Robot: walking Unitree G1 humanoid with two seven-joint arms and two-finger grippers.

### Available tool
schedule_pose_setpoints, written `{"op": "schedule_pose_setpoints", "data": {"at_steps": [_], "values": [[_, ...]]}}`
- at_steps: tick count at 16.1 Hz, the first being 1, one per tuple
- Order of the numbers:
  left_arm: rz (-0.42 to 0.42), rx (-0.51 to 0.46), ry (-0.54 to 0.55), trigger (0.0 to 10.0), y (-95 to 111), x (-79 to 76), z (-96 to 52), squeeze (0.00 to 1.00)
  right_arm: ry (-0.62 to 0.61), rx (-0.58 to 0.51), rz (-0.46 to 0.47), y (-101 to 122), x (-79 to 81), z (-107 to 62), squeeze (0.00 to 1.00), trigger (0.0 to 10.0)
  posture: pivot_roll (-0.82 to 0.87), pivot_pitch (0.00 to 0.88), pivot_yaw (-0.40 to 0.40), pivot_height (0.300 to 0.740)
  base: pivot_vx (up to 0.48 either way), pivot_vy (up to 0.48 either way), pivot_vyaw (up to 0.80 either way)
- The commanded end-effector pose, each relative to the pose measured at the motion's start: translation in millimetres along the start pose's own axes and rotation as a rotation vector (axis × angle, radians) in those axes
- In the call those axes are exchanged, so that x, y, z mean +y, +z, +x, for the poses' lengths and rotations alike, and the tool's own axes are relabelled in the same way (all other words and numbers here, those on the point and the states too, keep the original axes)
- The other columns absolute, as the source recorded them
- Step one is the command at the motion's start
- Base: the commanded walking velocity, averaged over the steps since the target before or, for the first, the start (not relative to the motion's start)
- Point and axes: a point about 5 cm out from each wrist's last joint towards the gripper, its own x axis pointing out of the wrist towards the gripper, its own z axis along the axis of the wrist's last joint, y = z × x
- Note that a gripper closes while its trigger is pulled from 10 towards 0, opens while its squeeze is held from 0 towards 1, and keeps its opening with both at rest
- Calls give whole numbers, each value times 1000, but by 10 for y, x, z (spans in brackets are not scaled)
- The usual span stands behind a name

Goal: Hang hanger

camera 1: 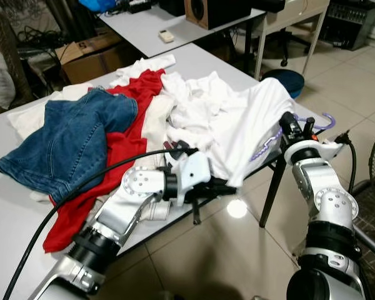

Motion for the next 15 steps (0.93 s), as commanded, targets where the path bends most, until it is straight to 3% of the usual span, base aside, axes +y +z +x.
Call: {"op": "schedule_pose_setpoints", "data": {"at_steps": [1, 4, 8, 9, 10, 11, 13, 15], "values": [[22, 23, 24, 0, -3, 71, -88, 0, 26, 17, -15, -17, 68, 8, 0, 10000, -96, 20, 106, 740, 0, 0, 0], [-4, -55, -35, 0, 142, 9, -45, 0, 10, 37, -34, -73, 43, 23, 0, 10000, -90, 20, 101, 740, 0, 0, 0], [-17, -156, -134, 0, 360, -168, 205, 0, -14, 79, -79, -200, 64, 84, 0, 10000, -87, 17, 101, 740, 0, 0, 0], [-21, -174, -128, 78, 407, -164, 240, 0, -28, 95, -83, -240, 56, 79, 0, 10000, -84, 10, 101, 740, 0, 0, 0], [-8, -150, -90, 784, 396, -119, 256, 0, -27, 116, -82, -282, 74, 67, 0, 10000, -84, 8, 103, 740, 0, 0, 0], [26, -106, -23, 0, 354, -34, 255, 0, -5, 161, -119, -351, 119, 43, 0, 10000, -84, 1, 110, 740, 0, 0, 0], [30, -95, 41, 0, 376, 93, 213, 0, -73, 222, -309, -420, 42, -7, 0, 10000, -80, 2, 114, 740, 0, 0, 0], [28, -105, 54, 0, 425, 122, 200, 0, -94, 226, -322, -433, -4, -49, 0, 10000, -74, 0, 110, 740, 0, 0, 0]]}}
